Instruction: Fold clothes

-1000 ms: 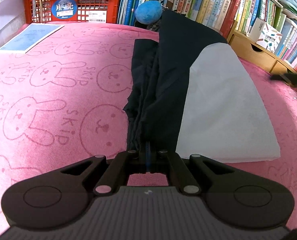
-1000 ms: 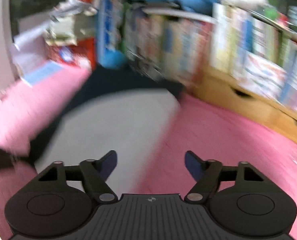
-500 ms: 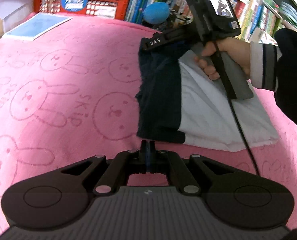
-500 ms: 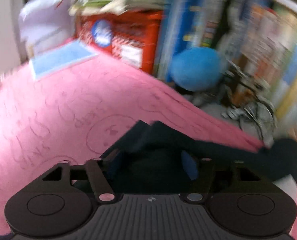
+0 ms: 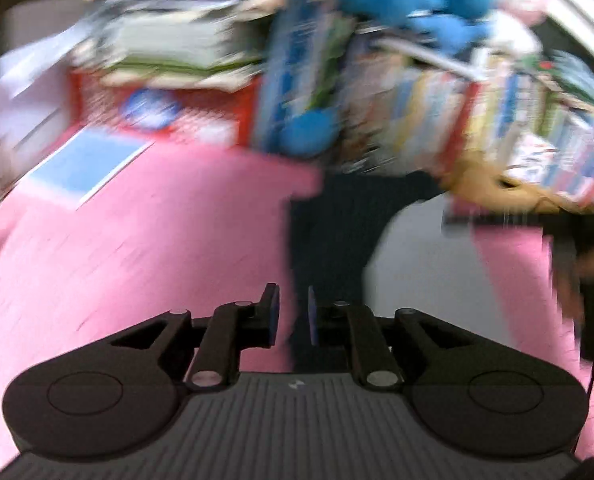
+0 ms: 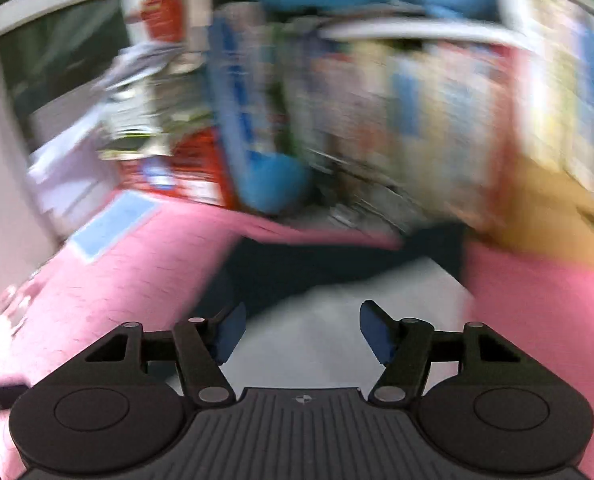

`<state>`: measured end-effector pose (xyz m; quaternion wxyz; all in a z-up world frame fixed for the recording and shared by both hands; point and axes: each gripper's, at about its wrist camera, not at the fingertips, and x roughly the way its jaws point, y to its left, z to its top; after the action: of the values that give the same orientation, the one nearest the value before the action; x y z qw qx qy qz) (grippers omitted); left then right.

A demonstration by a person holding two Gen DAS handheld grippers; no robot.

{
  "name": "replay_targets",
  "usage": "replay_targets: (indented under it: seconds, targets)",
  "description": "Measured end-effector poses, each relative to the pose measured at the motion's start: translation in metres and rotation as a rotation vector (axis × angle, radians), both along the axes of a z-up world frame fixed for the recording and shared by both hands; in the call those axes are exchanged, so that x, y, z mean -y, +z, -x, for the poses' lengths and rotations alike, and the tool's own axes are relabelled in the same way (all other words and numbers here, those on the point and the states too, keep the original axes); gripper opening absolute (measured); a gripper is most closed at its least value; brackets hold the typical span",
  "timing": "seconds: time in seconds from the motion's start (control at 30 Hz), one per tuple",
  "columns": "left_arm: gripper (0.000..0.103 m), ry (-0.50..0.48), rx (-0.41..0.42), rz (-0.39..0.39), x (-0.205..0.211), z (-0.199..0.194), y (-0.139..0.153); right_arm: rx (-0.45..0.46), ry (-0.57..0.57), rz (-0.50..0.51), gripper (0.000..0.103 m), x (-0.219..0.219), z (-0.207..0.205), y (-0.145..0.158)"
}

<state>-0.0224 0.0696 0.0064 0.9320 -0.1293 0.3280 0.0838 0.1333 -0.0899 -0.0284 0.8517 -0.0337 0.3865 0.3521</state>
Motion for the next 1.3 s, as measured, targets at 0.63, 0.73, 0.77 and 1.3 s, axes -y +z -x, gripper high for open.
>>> replay_targets:
  seconds: [0.63, 0.73, 0.77, 1.3]
  targets:
    - [0.022, -0.095, -0.219, -0.381, 0.02, -0.105, -0.088, 0.103, 0.026, 0.182, 0.046, 0.03, 0.075, -0.032]
    - [0.022, -0.051, -0.244, -0.322, 0.004, -0.103, -0.09, 0.018, -0.096, 0.026, 0.046, 0.057, 0.054, -0.015]
    - [0.022, -0.051, -0.247, -0.332, 0.004, -0.103, -0.092, 0.013, -0.136, -0.004, 0.046, 0.064, 0.045, -0.009]
    - [0.015, 0.032, -0.022, -0.164, 0.003, -0.052, -0.016, -0.028, 0.067, 0.005, 0.032, -0.056, -0.05, -0.038]
